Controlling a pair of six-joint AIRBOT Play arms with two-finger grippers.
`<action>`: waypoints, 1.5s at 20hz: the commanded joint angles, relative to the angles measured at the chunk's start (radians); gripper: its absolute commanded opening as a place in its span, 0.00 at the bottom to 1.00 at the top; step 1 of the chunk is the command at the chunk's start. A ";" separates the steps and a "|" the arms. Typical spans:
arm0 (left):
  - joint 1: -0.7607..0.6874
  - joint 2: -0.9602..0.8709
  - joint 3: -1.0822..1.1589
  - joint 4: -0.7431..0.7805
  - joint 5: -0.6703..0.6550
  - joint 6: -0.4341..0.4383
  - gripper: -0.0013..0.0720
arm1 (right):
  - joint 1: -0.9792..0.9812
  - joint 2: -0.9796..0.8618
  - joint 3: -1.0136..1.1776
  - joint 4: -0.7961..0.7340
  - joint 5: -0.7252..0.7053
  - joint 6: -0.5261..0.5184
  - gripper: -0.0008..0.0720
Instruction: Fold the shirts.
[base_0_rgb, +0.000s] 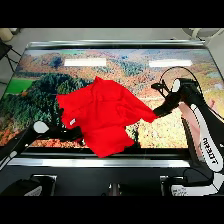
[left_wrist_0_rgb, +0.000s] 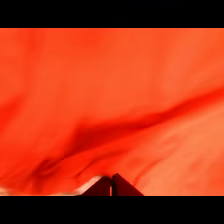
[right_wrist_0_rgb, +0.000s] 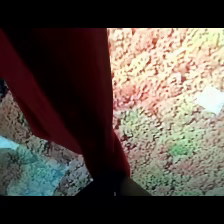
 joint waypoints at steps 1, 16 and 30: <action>0.186 0.115 0.001 0.237 -0.106 0.016 0.05 | 0.003 0.031 -0.148 0.208 0.031 -0.019 0.03; 0.317 0.154 0.019 0.233 -0.129 0.091 0.05 | 0.015 0.169 -0.179 0.204 0.027 -0.101 0.91; 0.317 0.192 0.068 0.225 -0.196 0.139 0.05 | 0.017 0.113 -0.275 0.280 -0.040 -0.124 0.03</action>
